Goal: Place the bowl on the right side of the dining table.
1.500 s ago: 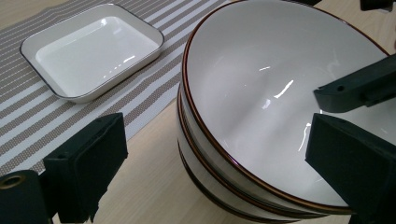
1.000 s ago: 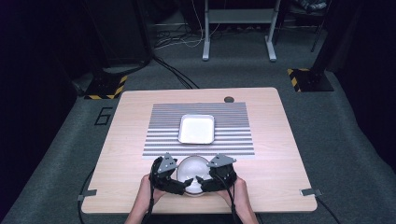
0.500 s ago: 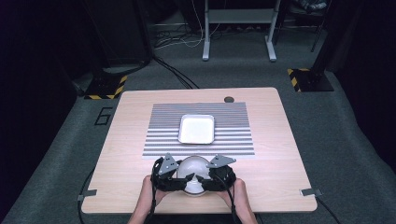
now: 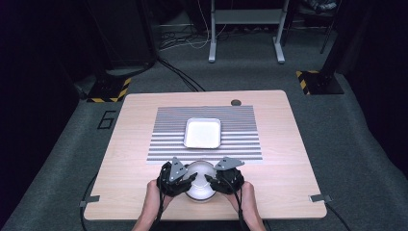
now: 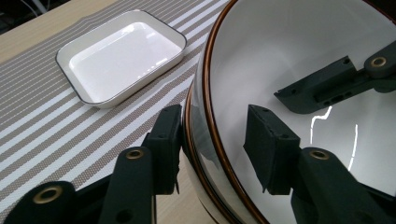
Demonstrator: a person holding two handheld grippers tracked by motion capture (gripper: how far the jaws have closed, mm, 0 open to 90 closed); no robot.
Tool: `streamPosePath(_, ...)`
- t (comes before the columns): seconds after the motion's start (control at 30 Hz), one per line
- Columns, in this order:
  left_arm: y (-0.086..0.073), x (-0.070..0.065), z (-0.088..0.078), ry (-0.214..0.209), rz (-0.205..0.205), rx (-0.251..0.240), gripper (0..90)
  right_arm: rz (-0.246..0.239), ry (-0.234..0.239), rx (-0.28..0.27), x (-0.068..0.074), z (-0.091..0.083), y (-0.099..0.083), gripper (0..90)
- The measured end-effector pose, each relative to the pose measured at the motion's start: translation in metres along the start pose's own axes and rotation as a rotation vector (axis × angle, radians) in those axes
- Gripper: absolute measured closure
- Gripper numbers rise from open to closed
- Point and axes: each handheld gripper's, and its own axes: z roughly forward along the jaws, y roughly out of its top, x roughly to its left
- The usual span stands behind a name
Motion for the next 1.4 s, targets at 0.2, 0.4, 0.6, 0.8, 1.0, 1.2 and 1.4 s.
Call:
streamPosePath(0.2,0.0,-0.004,-0.001,0.048,0.017,-0.013,67.8,-0.037,-0.064,-0.036,0.005,-0.003,0.004,70.5)
streamPosePath(0.4,-0.001,-0.003,-0.003,0.064,0.013,-0.042,73.2,-0.09,-0.114,-0.085,0.008,-0.007,0.006,77.4)
streamPosePath(0.6,-0.001,-0.005,-0.007,0.085,0.039,-0.065,77.0,-0.121,-0.157,-0.131,0.012,-0.011,0.006,82.0)
streamPosePath(0.8,-0.004,-0.005,-0.009,0.093,0.054,-0.089,78.2,-0.139,-0.177,-0.159,0.017,-0.013,0.007,83.0)
streamPosePath(1.0,-0.003,-0.007,-0.011,0.105,0.059,-0.103,79.9,-0.171,-0.211,-0.181,0.022,-0.017,0.008,83.0)
streamPosePath(1.2,-0.001,-0.008,-0.017,0.115,0.071,-0.127,80.5,-0.19,-0.221,-0.199,0.026,-0.021,0.01,82.8)
streamPosePath(1.4,0.002,-0.008,-0.021,0.119,0.085,-0.136,81.2,-0.206,-0.23,-0.21,0.028,-0.025,0.012,82.7)
